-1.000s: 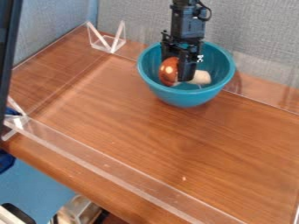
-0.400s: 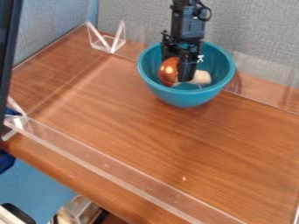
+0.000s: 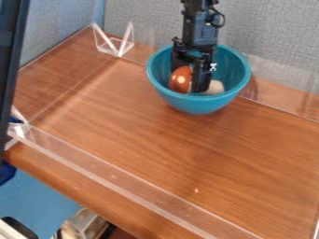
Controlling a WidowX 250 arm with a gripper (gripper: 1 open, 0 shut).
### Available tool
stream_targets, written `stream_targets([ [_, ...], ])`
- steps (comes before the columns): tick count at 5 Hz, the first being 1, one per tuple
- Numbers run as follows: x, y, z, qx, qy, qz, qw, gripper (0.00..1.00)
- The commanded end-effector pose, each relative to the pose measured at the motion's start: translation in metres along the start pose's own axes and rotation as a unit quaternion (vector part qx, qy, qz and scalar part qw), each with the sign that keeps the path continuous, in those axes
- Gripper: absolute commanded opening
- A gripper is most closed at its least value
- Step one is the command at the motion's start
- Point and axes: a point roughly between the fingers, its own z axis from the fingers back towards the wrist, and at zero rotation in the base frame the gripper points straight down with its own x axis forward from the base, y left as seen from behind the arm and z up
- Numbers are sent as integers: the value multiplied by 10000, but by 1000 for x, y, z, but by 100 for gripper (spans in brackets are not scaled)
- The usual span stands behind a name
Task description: Put the mushroom in the blue bowl
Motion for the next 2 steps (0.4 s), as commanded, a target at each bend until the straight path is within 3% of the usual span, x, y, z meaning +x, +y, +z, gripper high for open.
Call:
stream_targets([
  [1,4,-3,22,207,-247,-42,9995,100],
  [2,2,-5,26,231,-246,-17,9994,100],
])
